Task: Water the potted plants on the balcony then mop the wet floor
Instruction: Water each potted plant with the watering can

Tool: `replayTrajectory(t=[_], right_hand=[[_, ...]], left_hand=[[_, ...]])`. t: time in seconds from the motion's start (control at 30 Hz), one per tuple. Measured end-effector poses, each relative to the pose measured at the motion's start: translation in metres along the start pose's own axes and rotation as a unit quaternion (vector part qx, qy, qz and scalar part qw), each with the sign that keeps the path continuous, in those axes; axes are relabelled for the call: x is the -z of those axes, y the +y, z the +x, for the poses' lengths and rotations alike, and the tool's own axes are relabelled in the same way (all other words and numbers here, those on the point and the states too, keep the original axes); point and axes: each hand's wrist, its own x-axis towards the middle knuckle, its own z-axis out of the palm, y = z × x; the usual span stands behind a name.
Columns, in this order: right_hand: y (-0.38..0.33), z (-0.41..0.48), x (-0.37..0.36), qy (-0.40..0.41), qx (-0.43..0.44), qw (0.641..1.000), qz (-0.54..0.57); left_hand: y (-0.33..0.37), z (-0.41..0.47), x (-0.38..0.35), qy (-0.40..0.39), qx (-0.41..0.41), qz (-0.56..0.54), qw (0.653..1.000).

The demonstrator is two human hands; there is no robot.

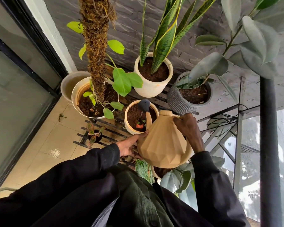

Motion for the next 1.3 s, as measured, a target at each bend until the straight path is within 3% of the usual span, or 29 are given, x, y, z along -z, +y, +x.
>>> replayTrajectory(t=[1.3], right_hand=[[0.022,0.006,-0.016,0.032,0.007,0.999,0.005]], left_hand=[[-0.003,-0.004,0.0,0.003,-0.007,-0.016,1.0]])
